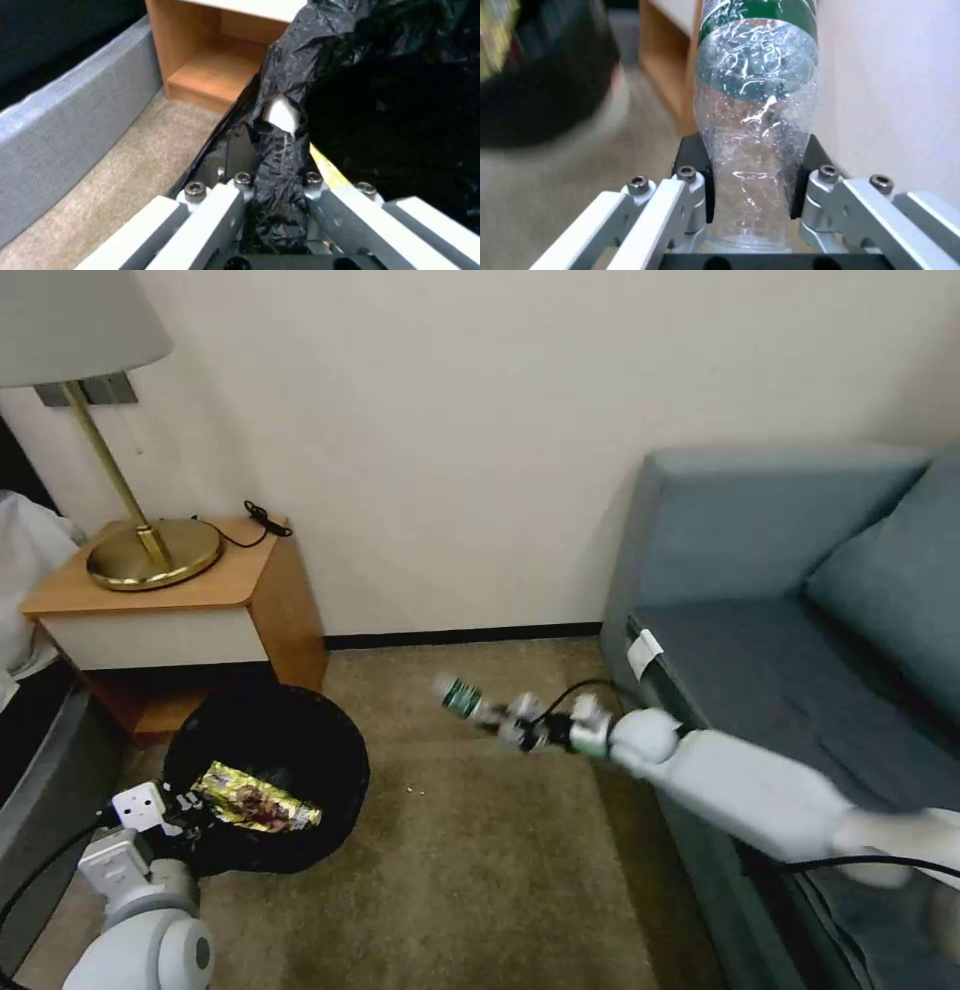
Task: Pick up the trash bin, then pick up the garbage on the floor and place it into the trash bin.
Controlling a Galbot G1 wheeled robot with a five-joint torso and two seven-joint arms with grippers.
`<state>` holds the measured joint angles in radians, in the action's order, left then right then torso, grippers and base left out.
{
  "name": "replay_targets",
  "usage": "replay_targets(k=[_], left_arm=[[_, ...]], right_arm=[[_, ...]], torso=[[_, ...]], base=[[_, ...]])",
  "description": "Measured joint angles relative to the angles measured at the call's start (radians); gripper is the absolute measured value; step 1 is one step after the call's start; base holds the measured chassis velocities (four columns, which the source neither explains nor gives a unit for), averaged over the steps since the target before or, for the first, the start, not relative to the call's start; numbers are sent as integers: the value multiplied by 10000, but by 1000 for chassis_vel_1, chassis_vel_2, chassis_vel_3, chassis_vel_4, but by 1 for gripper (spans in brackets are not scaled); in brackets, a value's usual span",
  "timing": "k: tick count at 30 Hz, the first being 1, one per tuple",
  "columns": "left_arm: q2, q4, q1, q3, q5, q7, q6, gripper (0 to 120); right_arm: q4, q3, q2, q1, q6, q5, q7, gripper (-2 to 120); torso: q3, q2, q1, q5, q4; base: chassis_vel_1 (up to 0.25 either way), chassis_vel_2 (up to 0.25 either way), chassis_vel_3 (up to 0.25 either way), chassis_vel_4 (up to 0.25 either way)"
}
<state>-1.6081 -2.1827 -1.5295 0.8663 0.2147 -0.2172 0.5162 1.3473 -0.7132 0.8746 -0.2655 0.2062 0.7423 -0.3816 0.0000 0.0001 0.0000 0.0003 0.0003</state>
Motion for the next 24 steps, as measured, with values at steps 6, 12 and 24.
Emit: replay_targets(k=[6, 12, 24], left_arm=[[0, 6, -41, -134, 12, -1, 107, 1], [0, -41, -93, -140, 113, -20, 173, 1], [0, -210, -100, -129, 239, -114, 210, 1]], right_arm=[[1790, 190, 232, -30, -198, 474, 807, 23], [3180, -726, 1109, 56, -708, 1260, 2186, 23], [3021, -2634, 3331, -145, -1210, 1222, 4174, 23]], torso=[[0, 0, 0, -2, -4], [0, 0, 0, -6, -1], [0, 0, -1, -5, -2]], base=[[0, 0, 0, 0], [0, 0, 0, 0], [0, 0, 0, 0]])
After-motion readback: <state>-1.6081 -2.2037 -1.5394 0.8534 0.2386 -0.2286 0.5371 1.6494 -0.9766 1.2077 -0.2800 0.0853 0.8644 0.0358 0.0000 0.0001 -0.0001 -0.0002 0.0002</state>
